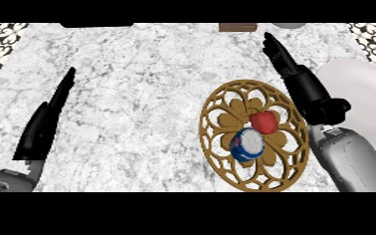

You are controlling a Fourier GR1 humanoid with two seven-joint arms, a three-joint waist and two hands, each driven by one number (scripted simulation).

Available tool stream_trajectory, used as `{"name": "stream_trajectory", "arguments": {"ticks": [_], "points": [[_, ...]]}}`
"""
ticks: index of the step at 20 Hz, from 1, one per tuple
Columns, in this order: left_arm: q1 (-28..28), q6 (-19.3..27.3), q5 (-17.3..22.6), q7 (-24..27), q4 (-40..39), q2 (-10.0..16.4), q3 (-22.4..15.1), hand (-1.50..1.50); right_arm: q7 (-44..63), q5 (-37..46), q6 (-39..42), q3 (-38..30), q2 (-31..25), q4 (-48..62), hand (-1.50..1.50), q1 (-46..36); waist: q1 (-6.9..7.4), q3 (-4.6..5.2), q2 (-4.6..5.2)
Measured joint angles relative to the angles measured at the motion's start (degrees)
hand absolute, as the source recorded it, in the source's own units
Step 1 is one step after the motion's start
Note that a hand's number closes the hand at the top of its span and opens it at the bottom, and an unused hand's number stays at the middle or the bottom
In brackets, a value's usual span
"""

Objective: Pick the bell pepper from the placemat and place it in the plate

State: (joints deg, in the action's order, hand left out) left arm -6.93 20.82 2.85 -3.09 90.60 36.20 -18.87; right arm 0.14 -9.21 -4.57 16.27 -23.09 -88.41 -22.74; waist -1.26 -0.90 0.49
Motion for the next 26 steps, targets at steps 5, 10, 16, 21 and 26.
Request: {"name": "stream_trajectory", "arguments": {"ticks": [5, 10, 16, 21, 26], "points": [[-0.72, -1.13, 4.28, -1.58, -1.29, -4.15, 1.69, 0.0, -4.21, -6.57, 12.3, -2.7, -3.07, 3.94, 1.5, -2.21, 1.45, 0.61, 0.12], [-0.74, -2.29, 10.1, -3.66, -3.64, -7.62, 3.8, 0.0, -13.12, 0.43, 13.8, -5.12, -10.08, 6.02, -1.5, -3.51, 1.16, 1.06, -0.03], [-2.63, -4.76, 13.39, -3.53, -7.88, -10.7, 5.37, 0.0, -34.66, 2.4, 20.31, -7.1, -10.37, 19.03, -1.5, 1.81, 1.61, 0.82, 0.21], [-4.19, -6.88, 14.33, -3.39, -11.04, -11.48, 7.05, 0.0, -44.68, 11.77, 21.47, -4.83, -13.93, 25.81, -1.5, 1.57, 1.69, 0.84, -0.05], [-3.2, -8.38, 13.7, -2.85, -11.16, -11.87, 8.44, 0.0, -43.85, 18.07, 21.32, -4.1, -15.36, 26.17, -1.5, -0.58, 1.6, 0.88, -0.35]]}}
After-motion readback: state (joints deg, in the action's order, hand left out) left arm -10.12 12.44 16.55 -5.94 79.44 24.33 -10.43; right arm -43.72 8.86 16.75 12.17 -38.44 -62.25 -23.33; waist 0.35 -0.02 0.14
